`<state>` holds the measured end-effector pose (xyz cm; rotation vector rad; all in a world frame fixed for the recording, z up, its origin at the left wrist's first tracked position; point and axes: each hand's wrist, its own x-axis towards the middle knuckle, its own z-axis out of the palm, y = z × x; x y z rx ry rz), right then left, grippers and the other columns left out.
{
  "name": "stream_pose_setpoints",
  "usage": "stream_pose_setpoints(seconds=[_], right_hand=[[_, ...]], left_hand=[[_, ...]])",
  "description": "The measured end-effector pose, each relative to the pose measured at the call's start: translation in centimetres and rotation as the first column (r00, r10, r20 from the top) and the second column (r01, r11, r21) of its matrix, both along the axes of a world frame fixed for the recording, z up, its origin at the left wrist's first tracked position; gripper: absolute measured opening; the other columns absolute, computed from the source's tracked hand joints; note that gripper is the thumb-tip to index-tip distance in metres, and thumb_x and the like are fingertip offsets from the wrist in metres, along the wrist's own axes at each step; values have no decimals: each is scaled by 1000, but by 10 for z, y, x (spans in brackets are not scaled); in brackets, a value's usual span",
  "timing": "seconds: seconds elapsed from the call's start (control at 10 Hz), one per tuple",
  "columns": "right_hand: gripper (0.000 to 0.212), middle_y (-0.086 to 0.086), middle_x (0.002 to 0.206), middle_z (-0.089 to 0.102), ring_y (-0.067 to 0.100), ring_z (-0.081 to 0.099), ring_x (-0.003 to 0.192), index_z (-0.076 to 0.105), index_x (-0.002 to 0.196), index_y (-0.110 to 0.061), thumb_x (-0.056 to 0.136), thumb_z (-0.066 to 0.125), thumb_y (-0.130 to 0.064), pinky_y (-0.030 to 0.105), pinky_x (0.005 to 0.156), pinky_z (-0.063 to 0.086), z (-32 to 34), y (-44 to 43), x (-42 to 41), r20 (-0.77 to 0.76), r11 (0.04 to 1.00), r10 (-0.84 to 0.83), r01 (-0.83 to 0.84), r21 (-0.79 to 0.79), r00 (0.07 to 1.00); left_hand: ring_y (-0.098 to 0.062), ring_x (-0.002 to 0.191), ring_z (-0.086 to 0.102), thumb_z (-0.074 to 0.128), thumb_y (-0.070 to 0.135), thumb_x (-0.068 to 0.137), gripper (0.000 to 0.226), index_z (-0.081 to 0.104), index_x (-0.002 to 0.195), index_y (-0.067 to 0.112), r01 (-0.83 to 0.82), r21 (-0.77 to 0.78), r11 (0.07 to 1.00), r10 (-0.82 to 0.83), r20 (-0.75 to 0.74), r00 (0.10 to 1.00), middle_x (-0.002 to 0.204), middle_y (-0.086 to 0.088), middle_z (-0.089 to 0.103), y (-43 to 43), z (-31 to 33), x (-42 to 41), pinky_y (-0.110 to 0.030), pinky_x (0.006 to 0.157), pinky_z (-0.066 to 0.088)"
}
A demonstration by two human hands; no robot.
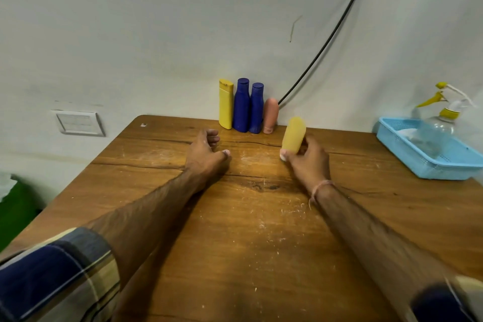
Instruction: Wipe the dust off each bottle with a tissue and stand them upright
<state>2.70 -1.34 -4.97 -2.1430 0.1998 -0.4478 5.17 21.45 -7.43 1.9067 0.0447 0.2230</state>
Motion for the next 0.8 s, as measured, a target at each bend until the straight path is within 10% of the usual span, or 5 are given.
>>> stream_pose_setpoints(seconds=[0.6, 0.8], right_hand=[[42, 12, 112, 67, 29, 62, 100, 60, 115, -7, 81, 78, -23, 28, 76, 43, -24, -9, 140, 76, 977, -75, 88, -193, 994], [71, 10, 127, 62, 26, 61, 113, 48, 134, -8, 75, 84, -25, 37, 95, 51, -24, -12, 132, 29, 995, -69, 71, -64, 997]], left_hand=[[-13, 113, 56, 79, 16, 82, 58, 48, 130, 21, 28, 35, 999, -30, 40, 999, 121, 4, 58, 2, -9, 10, -32, 99, 51], [-12, 112, 56, 78, 15, 82, 59, 47, 132, 20, 10, 28, 1000, -11, 34, 999, 121, 5, 58, 2, -6, 9, -28, 95, 50]])
